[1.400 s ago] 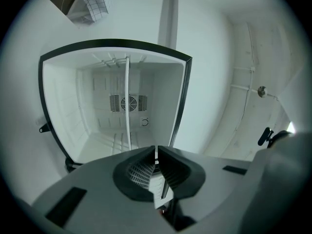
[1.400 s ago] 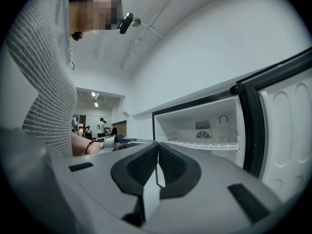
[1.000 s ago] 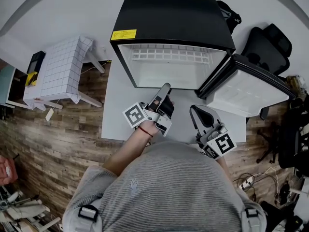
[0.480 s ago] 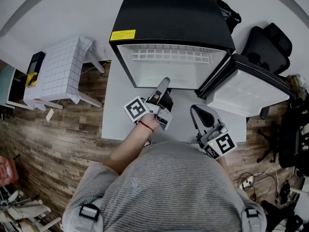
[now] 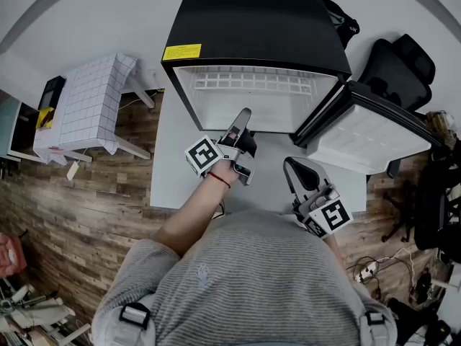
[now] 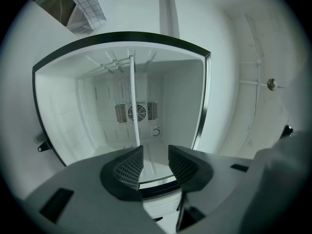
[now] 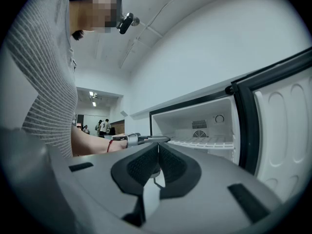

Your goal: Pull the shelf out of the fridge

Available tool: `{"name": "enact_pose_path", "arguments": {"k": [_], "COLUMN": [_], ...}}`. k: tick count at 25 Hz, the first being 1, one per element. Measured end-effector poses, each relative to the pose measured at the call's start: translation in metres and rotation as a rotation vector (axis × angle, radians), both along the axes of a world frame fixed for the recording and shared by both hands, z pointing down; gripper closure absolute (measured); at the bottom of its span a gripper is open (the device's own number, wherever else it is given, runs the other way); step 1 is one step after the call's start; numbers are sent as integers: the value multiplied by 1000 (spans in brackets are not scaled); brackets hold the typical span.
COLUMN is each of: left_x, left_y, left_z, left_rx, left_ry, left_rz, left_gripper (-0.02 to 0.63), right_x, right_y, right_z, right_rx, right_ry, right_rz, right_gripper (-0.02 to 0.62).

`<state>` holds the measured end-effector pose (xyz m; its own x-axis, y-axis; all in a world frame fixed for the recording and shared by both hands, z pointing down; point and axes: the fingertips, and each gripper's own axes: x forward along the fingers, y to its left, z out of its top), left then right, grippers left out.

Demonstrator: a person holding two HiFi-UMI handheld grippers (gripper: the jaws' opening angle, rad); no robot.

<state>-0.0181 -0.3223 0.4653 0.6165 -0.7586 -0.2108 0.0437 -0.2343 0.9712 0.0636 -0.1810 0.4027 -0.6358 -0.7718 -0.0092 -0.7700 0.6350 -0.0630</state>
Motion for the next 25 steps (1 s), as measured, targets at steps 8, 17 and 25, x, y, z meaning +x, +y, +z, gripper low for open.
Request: {"name": "enact_pose_path", "arguments": {"k": [8, 17, 25], "left_x": [1, 7, -2], "left_y": [-23, -53, -79], "left_z": [1, 8, 19], "left_rx": [6, -11, -49], "left_ry": [-28, -45, -57], "left_rz": [-22, -53, -127], "left_gripper": [459, 459, 459], "right_x": [-1, -1, 4], "right_y": [0, 1, -1], "right_z": [1, 1, 1], "right_rx": [11, -18, -34], "right_ry": [15, -7, -16], "right_rz": [-9, -10, 3], "right_gripper": [581, 581, 581]}}
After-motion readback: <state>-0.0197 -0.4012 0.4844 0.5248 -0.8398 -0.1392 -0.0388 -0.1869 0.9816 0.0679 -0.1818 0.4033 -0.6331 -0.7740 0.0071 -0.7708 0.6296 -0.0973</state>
